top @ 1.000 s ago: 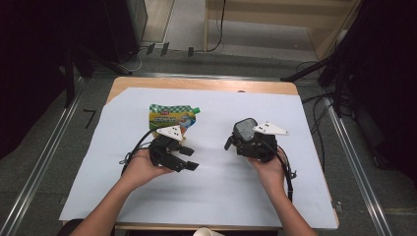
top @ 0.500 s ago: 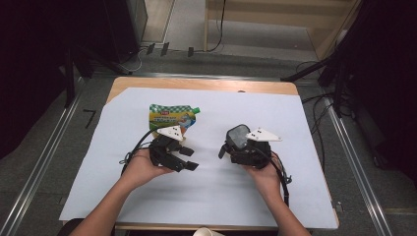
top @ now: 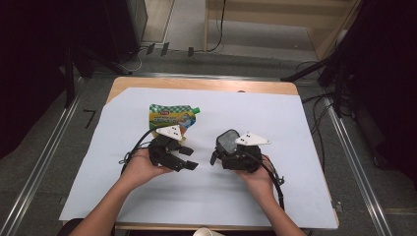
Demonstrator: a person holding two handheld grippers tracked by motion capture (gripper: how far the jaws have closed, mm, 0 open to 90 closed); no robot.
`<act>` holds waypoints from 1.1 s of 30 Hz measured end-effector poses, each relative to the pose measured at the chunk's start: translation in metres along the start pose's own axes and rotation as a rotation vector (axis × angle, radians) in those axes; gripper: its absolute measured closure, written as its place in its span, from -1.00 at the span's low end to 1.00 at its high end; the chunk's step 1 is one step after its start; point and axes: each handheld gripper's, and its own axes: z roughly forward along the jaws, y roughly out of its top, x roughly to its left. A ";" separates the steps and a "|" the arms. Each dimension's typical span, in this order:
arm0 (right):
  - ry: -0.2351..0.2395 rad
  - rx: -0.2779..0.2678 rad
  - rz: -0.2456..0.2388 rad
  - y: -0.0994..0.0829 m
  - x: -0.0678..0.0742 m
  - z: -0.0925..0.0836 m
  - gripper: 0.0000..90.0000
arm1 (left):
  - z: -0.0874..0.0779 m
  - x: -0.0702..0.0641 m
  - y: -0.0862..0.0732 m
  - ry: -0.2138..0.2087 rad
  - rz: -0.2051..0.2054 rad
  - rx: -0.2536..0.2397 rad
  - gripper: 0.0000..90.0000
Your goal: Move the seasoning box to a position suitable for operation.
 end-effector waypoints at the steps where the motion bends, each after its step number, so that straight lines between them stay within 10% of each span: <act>1: 0.004 0.004 -0.005 0.000 0.002 0.001 -0.65 | 0.000 0.000 0.000 0.000 0.001 0.001 -0.10; 33: 0.104 0.067 -0.071 -0.010 0.025 0.017 -0.71 | 0.000 -0.001 0.000 0.007 0.005 -0.003 -0.04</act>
